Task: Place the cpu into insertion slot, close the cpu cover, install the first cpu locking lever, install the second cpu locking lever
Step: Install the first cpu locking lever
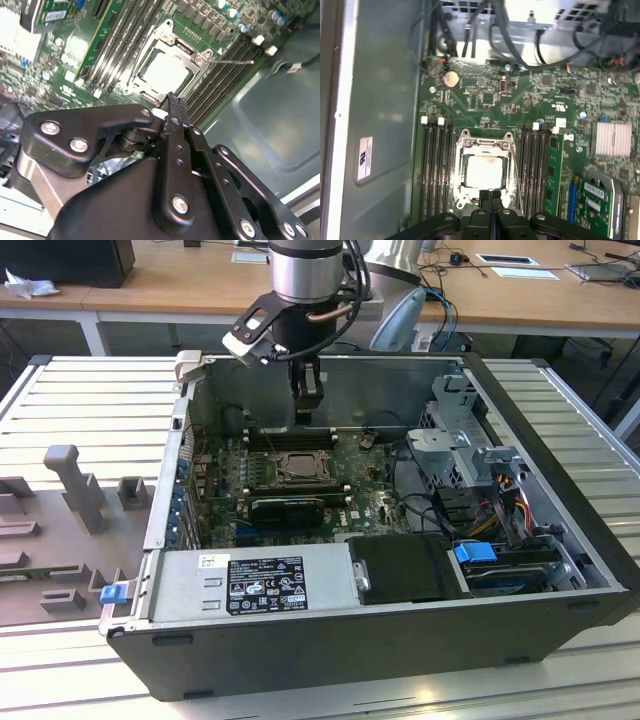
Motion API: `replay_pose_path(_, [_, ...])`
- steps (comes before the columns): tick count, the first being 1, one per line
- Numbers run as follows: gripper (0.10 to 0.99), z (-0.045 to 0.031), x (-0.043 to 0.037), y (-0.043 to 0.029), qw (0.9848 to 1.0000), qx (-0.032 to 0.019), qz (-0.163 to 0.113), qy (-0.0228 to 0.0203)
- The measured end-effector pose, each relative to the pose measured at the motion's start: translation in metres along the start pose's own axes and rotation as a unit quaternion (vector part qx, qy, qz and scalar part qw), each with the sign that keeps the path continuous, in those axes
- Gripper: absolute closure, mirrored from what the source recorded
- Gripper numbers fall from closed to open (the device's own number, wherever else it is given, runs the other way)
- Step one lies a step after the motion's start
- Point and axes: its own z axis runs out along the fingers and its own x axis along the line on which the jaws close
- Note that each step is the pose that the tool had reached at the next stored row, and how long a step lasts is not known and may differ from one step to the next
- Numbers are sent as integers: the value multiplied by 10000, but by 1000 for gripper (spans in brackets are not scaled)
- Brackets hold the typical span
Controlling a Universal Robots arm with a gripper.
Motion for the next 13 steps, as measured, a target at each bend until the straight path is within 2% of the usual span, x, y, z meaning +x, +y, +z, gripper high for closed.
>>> replay_pose_path(2, [980,1,0,0,9997,0,-261,7])
replay_pose_path(3, [980,2,0,0,9988,-1,-482,14])
replay_pose_path(6, [980,4,-1,-1,9974,-1,-718,21])
replay_pose_path(12, [980,5,-1,-1,9924,-1,-1230,36])
replay_pose_path(13, [980,5,-1,-1,9906,-1,-1366,39])
